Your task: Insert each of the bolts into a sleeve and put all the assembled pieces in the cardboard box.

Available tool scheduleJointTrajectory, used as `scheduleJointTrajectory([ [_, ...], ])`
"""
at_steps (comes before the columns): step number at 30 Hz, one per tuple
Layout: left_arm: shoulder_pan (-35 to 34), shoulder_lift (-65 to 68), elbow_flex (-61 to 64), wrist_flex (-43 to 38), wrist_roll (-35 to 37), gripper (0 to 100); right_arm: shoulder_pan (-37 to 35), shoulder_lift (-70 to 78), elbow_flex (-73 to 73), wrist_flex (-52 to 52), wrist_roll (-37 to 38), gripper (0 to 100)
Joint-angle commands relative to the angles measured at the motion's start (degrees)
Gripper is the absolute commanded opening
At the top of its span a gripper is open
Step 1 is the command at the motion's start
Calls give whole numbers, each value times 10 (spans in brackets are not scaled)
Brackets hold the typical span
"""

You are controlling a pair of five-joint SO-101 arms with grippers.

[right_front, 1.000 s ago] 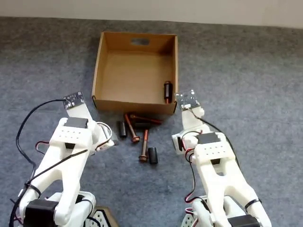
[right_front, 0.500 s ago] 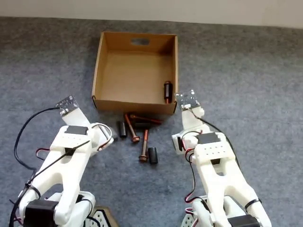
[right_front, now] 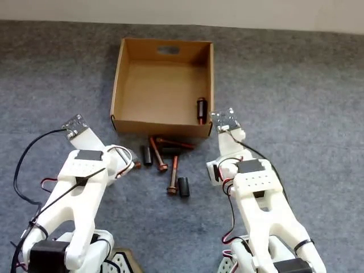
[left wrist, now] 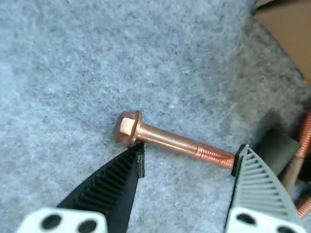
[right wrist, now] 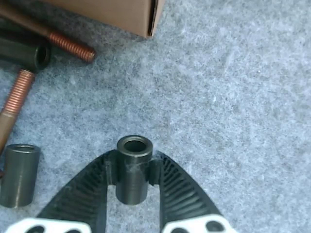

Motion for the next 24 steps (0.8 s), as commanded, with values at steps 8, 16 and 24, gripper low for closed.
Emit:
scheduleJointTrajectory([
  [8, -41, 40, -3, -42, 3, 298, -1, -3, -1, -11, -2, 5],
  [16, -44, 135, -77, -4, 2, 153, -1, -3, -1, -11, -2, 5],
  [24, -32, 135, -78, -2, -5, 56, -1, -3, -3, -11, -2, 5],
])
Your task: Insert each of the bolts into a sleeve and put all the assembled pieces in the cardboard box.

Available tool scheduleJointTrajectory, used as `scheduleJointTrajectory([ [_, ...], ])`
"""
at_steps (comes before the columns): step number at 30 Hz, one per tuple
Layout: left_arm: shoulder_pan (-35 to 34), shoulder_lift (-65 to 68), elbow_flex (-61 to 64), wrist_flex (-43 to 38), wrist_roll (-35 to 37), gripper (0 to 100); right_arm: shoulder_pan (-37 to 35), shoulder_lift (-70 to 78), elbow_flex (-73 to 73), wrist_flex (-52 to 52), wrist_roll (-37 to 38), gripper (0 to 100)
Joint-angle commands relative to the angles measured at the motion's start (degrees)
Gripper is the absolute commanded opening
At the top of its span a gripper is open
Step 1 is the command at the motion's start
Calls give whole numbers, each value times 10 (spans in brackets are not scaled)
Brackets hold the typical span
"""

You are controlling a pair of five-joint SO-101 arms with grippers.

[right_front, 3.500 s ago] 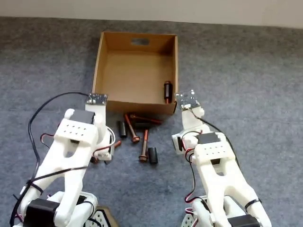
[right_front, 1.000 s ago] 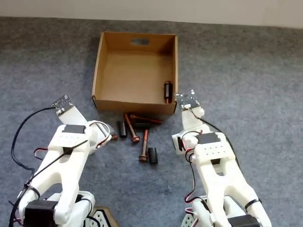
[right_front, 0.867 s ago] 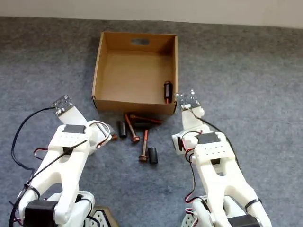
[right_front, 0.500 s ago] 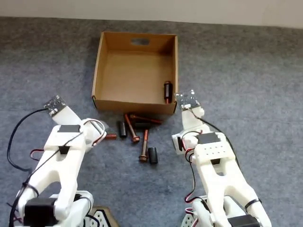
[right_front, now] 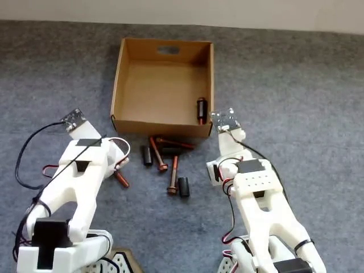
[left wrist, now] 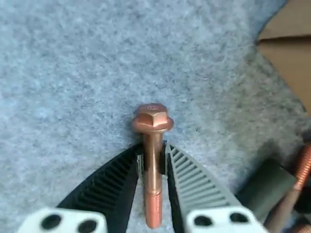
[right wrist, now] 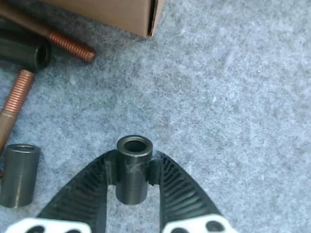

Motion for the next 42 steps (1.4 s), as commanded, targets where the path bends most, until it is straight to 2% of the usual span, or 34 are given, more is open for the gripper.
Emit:
scheduleJointTrajectory([
  [1, 11, 1, 0, 9, -25, 56, -1, -3, -3, -11, -2, 5],
  [5, 52, -3, -22, 61, -129, 56, -1, -3, -2, -11, -2, 5],
  [9, 99, -29, -64, 156, -291, 56, -1, -3, -2, -11, -2, 5],
  [11, 121, -36, -78, 177, -382, 59, -1, -3, -2, -11, -2, 5],
  [13, 140, -32, -82, 176, -427, 59, -1, -3, -2, -11, -2, 5],
  [18, 148, 7, -93, 155, -433, 72, -1, -3, -1, -11, -2, 5],
  [24, 148, 83, -127, 148, -430, 193, -1, -3, -1, -11, -2, 5],
  [33, 146, 153, -190, 150, -430, 121, -1, -3, -1, -11, -2, 5],
  [39, 149, 156, -194, 150, -430, 3, -1, -7, -1, -11, -2, 5],
  [42, 149, 153, -194, 150, -430, 7, -1, -9, -1, -11, -2, 5],
])
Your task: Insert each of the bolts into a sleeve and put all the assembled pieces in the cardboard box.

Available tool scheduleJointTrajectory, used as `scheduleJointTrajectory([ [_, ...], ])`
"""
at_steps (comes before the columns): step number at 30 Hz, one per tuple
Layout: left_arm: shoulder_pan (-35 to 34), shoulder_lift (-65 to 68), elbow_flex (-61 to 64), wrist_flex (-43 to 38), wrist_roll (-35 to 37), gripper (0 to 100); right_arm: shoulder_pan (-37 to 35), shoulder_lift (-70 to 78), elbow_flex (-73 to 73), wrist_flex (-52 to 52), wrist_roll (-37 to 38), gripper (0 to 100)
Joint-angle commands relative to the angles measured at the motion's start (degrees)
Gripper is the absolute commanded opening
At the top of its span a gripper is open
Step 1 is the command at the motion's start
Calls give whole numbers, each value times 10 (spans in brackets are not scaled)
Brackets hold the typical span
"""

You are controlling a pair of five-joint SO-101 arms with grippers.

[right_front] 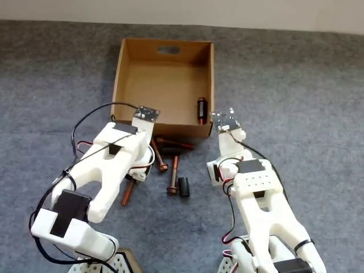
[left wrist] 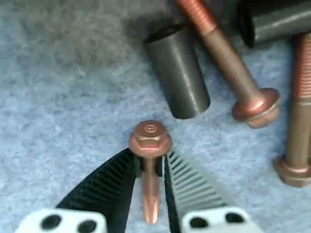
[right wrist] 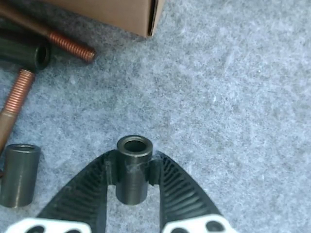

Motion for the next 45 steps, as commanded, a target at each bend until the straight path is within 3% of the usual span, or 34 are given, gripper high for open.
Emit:
scheduleJointTrajectory([
  [1, 4, -7, -28, -6, -3, 7, -1, -9, -1, -11, -2, 5],
  [12, 3, -259, 33, -11, -4, 7, -2, -29, 1, -7, -5, 5],
  [21, 6, -305, -51, -5, -1, 7, -6, -304, 118, -10, -6, 5],
  [27, 28, -305, -140, -5, 78, 7, -6, -405, 156, -11, -6, 5],
  [32, 74, -304, -139, -5, 81, 7, -6, -406, 162, -11, -6, 5],
  [39, 79, -305, -138, -4, 81, 7, -6, -397, 162, -11, -6, 5],
  [45, 77, -305, -138, 12, 81, 7, -6, -211, 89, 1, -6, 5],
])
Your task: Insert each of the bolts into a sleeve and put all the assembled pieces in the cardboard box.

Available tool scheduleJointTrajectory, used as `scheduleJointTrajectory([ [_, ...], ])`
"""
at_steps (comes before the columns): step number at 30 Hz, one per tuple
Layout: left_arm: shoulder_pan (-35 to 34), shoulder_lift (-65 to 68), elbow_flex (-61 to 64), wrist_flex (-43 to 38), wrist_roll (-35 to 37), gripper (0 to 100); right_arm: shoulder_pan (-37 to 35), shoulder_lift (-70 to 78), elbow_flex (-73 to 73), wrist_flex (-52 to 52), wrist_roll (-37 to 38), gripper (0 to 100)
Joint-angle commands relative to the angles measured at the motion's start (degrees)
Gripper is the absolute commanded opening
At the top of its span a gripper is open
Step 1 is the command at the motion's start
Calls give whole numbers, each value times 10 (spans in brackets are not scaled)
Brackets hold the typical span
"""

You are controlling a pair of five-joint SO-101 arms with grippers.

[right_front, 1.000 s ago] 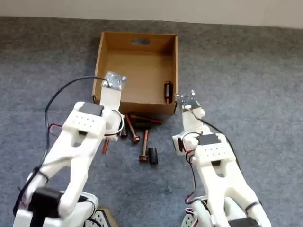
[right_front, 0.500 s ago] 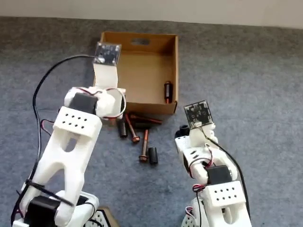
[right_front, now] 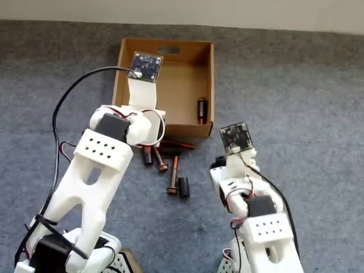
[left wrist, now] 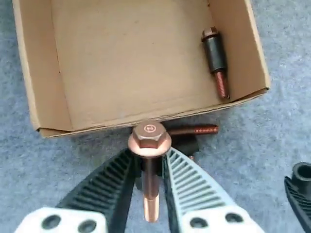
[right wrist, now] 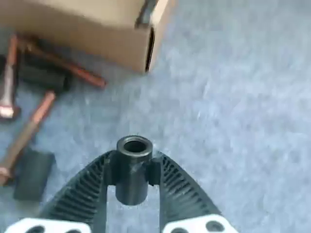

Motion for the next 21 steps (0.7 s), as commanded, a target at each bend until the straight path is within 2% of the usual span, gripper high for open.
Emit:
scheduleJointTrajectory([
  [1, 5, -27, -26, 8, 3, 7, -6, 133, -93, 15, -6, 5],
  [9, 5, -26, -25, 24, 3, 7, -6, 391, -237, 73, -6, 5],
  [15, 5, -26, -25, 32, 3, 7, -7, 501, -292, 78, -3, 15],
  [21, 5, -27, -19, 31, 3, 7, -25, 582, -361, 142, -2, 91],
])
